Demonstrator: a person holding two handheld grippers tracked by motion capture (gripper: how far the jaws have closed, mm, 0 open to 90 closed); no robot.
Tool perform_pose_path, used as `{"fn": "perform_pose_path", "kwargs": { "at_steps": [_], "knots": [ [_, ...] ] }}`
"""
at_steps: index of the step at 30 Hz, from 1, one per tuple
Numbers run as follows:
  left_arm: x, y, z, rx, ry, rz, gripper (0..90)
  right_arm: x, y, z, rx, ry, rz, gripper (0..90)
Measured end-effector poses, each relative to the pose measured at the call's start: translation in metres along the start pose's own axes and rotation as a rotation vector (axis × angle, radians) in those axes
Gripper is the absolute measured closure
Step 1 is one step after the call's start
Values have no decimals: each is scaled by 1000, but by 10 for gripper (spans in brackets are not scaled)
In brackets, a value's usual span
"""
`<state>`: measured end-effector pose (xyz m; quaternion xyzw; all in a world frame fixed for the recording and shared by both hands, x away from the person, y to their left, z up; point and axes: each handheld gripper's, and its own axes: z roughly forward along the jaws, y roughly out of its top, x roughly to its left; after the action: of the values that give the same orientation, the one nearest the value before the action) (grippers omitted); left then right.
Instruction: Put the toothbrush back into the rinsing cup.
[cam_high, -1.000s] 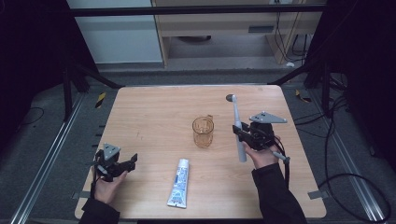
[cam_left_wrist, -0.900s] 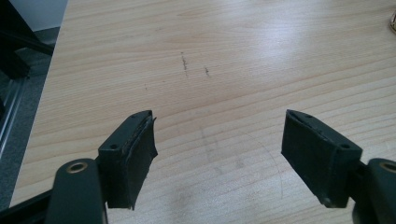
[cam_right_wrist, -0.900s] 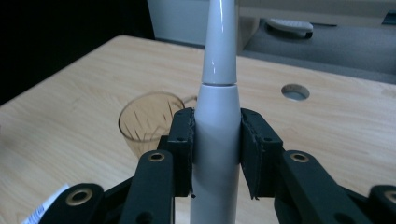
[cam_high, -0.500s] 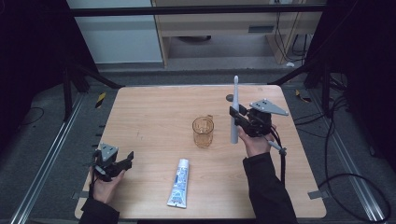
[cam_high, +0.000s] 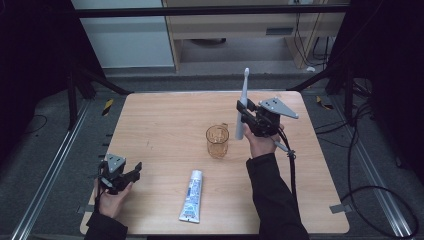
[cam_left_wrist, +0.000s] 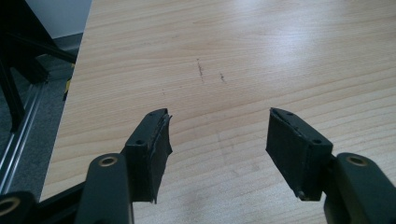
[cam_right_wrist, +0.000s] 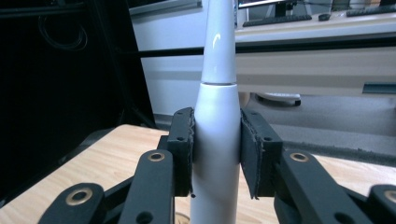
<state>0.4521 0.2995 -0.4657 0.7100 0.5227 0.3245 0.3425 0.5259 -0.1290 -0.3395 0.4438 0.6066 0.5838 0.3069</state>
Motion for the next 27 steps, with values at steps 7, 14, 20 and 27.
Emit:
{"fn": "perform_pose_path", "kwargs": {
  "at_steps": [7, 14, 20, 27],
  "knots": [
    [1, 0, 0, 2, -14, -16, 371, 7, 1, 10, -29, -6, -3, 675],
    [0, -1, 2, 20, -19, -22, 339, 13, -2, 20, -55, -8, 5, 675],
    [1, -1, 2, 34, -19, -29, 318, 16, -7, 28, -55, -2, 10, 675],
    [1, -1, 1, 40, -19, -28, 305, 19, -17, 35, -50, 10, 25, 675]
  ]
}}
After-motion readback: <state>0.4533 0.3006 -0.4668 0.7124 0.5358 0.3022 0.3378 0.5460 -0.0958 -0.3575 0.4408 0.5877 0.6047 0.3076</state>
